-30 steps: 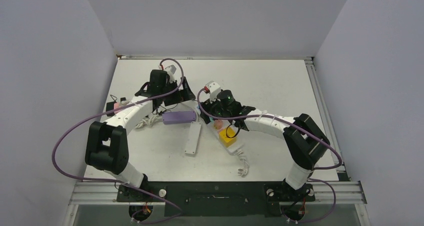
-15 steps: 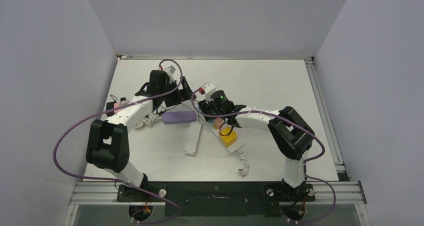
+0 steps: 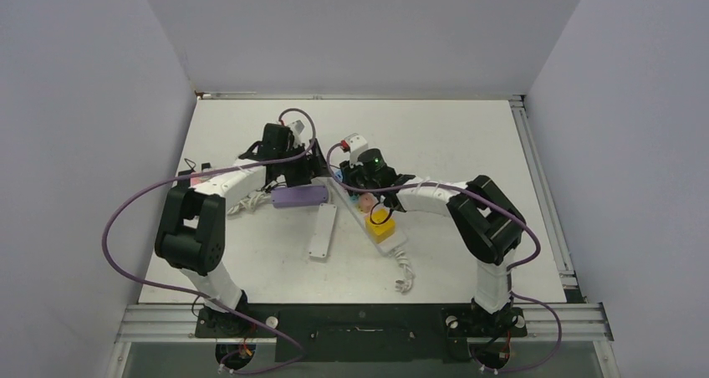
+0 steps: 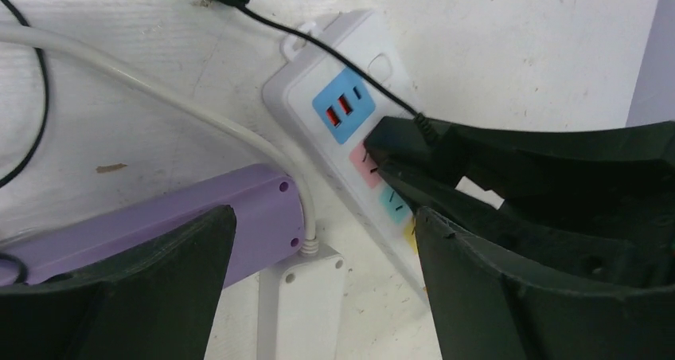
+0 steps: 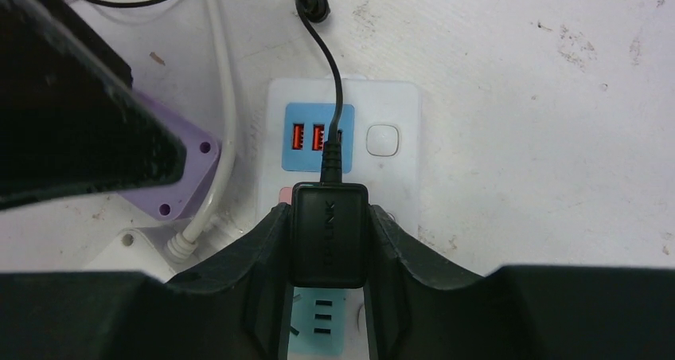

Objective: Pull the plug off the socket
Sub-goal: Remove the plug from the socket.

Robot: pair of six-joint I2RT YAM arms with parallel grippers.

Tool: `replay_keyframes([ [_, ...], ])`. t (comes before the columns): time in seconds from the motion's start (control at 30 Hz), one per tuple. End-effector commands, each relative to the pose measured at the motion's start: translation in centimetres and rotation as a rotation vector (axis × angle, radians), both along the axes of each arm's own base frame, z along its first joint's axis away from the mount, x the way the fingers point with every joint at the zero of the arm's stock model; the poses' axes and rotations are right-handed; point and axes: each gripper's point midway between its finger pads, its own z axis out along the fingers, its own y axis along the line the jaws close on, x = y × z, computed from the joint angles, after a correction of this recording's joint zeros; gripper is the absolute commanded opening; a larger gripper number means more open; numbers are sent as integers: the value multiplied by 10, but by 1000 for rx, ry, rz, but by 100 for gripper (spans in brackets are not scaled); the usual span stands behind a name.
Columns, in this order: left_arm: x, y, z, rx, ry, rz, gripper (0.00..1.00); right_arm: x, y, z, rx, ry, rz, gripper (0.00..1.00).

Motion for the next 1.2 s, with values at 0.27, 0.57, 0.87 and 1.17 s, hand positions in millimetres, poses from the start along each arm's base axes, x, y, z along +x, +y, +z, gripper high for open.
replay_keyframes([
  [0.27, 17, -25, -4, 4, -43, -76, 71, 11, -13, -2, 77, 14, -40, 5],
  [0.57, 29, -27, -20, 9, -34, -77, 59, 3, -5, -5, 69, 4, -15, 5],
  [0.87, 40, -34, -15, -36, -77, -80, 48, -2, 0, -5, 78, 9, 6, 5],
  [1.17, 47, -41, -1, -99, -163, -74, 43, -5, 3, -7, 78, 16, 17, 5],
])
